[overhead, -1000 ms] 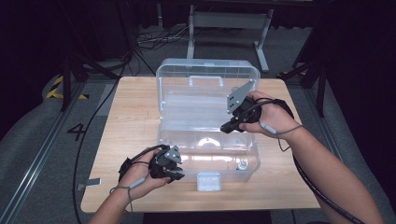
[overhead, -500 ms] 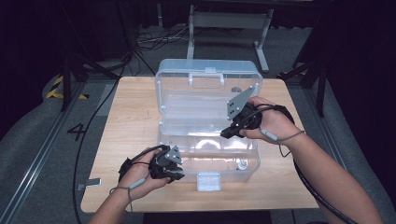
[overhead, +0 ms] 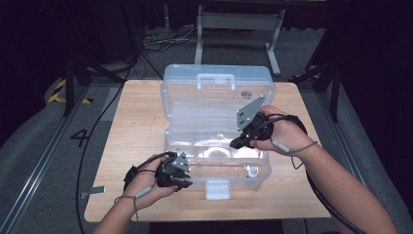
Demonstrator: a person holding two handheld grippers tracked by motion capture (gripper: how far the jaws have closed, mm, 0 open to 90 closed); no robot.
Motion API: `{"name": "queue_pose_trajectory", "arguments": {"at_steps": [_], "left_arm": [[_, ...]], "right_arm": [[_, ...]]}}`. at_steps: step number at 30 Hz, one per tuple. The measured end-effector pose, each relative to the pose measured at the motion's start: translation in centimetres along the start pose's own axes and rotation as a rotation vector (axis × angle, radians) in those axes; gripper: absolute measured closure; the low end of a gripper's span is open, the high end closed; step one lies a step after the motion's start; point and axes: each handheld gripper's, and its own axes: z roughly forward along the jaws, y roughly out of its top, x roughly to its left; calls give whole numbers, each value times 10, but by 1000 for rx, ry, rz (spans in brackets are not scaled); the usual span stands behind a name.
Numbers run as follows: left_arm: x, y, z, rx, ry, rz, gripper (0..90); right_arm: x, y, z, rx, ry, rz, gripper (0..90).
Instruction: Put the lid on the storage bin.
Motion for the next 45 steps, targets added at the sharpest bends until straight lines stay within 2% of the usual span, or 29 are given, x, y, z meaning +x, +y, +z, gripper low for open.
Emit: {"name": "queue_pose_trajectory", "arguments": {"at_steps": [21, 45], "left_arm": [[0, 0, 0, 2, 3, -5, 776], [0, 0, 0, -1, 7, -8, 773]], "right_arm": [[11, -3, 8, 8, 21, 7, 900], [13, -6, 10, -2, 31, 6, 900]]}}
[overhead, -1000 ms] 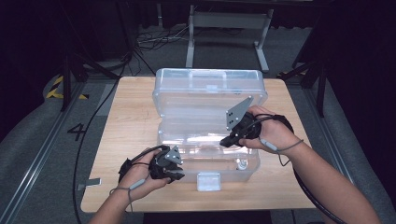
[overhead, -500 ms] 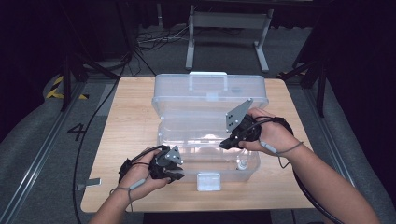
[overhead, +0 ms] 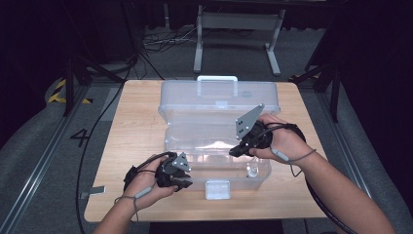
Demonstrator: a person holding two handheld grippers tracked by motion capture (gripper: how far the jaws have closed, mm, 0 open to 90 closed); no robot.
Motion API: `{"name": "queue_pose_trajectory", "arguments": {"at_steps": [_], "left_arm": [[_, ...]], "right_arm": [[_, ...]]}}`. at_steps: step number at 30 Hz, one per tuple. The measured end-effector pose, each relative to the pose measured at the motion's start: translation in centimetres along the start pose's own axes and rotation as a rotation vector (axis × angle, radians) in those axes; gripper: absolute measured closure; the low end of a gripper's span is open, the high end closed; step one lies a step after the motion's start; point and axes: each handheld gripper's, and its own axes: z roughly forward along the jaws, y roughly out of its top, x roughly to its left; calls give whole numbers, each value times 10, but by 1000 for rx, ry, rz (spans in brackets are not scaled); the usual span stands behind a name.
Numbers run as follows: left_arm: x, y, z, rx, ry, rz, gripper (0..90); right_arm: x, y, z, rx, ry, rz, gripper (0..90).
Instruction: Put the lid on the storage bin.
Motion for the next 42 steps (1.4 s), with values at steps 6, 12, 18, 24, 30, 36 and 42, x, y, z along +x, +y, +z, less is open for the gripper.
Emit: {"name": "queue_pose_trajectory", "arguments": {"at_steps": [6, 12, 18, 24, 30, 36, 42], "left_arm": [[0, 0, 0, -3, -2, -1, 768], [-2, 1, -4, -33, -11, -1, 741], [-5, 3, -12, -46, 11, 10, 733], [-6, 7, -30, -118, 4, 19, 735], [-10, 9, -44, -168, -10, 22, 772], [-11, 9, -56, -233, -11, 3, 823], [-10, 9, -65, -300, 21, -13, 849]], "right_arm": [[-1, 1, 0, 5, 0, -4, 900], [-1, 1, 0, 6, 0, -2, 900], [-1, 1, 0, 4, 4, 0, 900], [0, 1, 0, 4, 4, -4, 900], [0, 1, 0, 10, 6, 0, 900], [-1, 1, 0, 9, 4, -7, 900], [0, 0, 0, 9, 6, -7, 900]]}}
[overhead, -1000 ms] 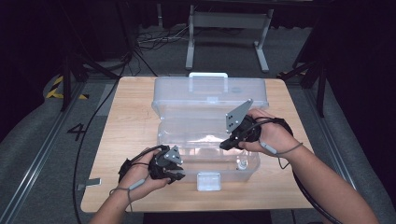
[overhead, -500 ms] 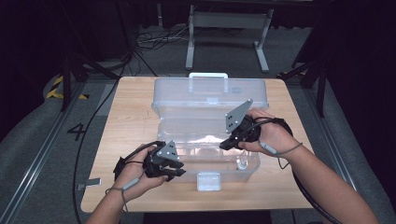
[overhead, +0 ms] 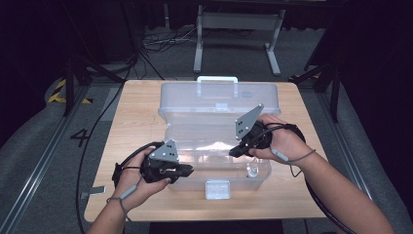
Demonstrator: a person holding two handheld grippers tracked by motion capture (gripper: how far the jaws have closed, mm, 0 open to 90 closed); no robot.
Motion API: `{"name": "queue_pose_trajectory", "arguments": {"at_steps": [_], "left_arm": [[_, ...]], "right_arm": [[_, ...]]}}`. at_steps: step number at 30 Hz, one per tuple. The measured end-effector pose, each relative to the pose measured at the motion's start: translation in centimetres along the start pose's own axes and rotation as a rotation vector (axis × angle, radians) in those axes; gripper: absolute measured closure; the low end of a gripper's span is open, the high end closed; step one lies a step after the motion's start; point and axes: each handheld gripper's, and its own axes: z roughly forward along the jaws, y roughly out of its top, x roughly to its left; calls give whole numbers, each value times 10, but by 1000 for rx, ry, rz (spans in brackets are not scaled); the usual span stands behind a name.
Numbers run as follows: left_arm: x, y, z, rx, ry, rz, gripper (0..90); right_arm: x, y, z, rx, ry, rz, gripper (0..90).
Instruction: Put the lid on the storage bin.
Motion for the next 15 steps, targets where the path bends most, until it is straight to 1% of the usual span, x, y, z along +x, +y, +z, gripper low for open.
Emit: {"name": "queue_pose_trajectory", "arguments": {"at_steps": [1, 3, 5, 6, 9, 10, 12, 13, 14, 15], "left_arm": [[0, 0, -2, -15, 13, 4, 857], [0, 1, -5, -41, 20, -1, 869], [1, 1, -6, -60, 33, -12, 878], [1, 1, -6, -60, 33, -12, 881], [2, 1, -11, -96, 60, -21, 891], [3, 1, -13, -118, 69, -35, 891], [4, 1, -15, -136, 89, -46, 892], [5, 0, -17, -149, 98, -61, 894], [5, 0, -17, -149, 98, -61, 895], [5, -1, -18, -156, 105, -70, 895]], "right_arm": [[0, 0, 0, -1, 0, 0, 900], [1, -1, 1, -1, -2, -4, 900], [1, -1, 1, -4, -1, -8, 900], [1, -1, 1, -4, -1, -8, 900], [3, -1, 1, 5, -4, -6, 900], [3, -1, 1, 4, -4, -6, 900], [3, -1, 2, -2, -2, -3, 900], [4, -2, 2, -5, -1, 2, 900], [4, -2, 2, -5, -1, 2, 900], [4, -2, 3, -4, 0, 3, 900]]}}
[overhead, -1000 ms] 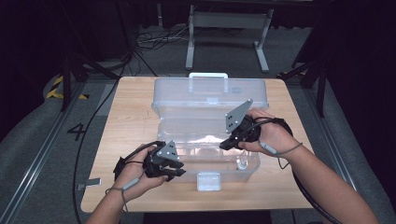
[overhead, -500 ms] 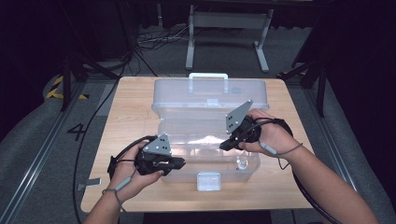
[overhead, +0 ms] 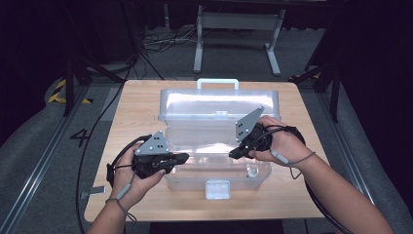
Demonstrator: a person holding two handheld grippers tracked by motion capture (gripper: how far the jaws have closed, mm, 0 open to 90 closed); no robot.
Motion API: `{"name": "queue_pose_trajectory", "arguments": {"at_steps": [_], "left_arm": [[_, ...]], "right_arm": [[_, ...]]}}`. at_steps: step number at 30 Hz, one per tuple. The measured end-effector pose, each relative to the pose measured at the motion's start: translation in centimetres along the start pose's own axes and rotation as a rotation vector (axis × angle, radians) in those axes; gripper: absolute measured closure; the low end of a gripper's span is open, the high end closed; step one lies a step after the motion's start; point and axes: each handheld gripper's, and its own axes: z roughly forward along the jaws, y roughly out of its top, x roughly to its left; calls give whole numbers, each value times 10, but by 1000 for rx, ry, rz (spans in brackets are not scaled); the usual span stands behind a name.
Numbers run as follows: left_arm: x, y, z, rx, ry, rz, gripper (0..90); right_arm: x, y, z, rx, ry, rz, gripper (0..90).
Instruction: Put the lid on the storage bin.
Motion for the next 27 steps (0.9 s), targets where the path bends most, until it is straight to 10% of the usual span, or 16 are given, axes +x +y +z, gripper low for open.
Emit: {"name": "queue_pose_trajectory", "arguments": {"at_steps": [27], "left_arm": [[20, 0, -17, -204, 165, -195, 896]], "right_arm": [[7, -4, 4, -18, -23, -5, 900]]}}
